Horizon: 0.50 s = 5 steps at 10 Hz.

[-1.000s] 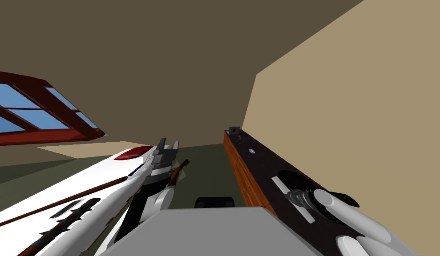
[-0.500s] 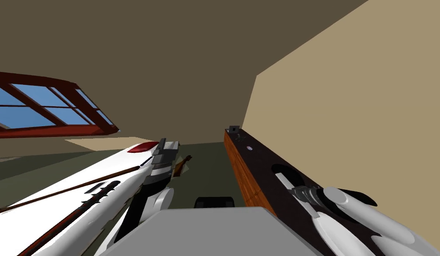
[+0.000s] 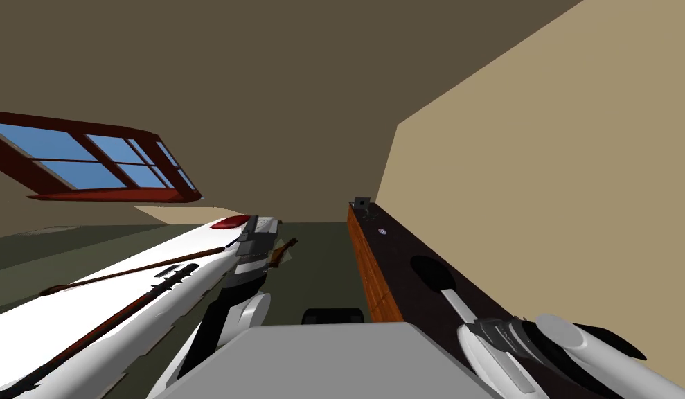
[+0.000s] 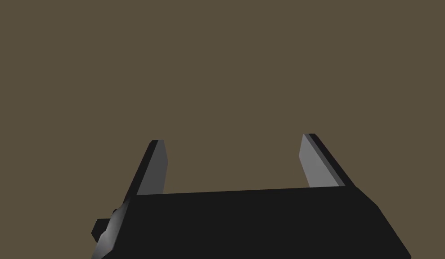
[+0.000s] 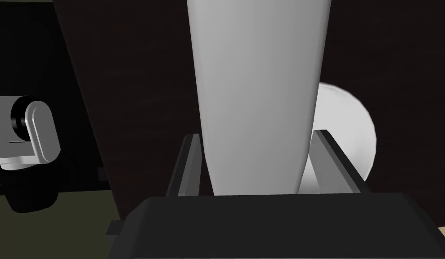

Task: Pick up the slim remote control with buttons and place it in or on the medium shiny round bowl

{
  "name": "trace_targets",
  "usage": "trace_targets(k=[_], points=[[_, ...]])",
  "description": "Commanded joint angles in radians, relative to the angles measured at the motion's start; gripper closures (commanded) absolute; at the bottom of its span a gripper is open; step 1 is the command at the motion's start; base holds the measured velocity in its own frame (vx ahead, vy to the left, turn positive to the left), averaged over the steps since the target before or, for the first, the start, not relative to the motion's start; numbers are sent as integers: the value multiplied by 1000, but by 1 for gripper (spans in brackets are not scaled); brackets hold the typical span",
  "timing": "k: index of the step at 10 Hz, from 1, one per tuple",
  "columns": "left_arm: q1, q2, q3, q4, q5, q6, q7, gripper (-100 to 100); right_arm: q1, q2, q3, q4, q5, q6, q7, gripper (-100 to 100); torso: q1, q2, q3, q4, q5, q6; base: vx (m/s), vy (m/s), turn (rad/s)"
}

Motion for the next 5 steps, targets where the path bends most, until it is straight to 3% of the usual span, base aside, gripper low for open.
trace_targets(k=[1,5], points=[[0,0,0,0,0,0,0,0,44,9,9,-2,-20,16,-13,100,0,0,0,0,0,0,-37,-171,81],[0,0,0,0,0,0,0,0,121,4,34,34,-61,44,-20,100,9,-2,-1,0,3,0,-24,-144,57]])
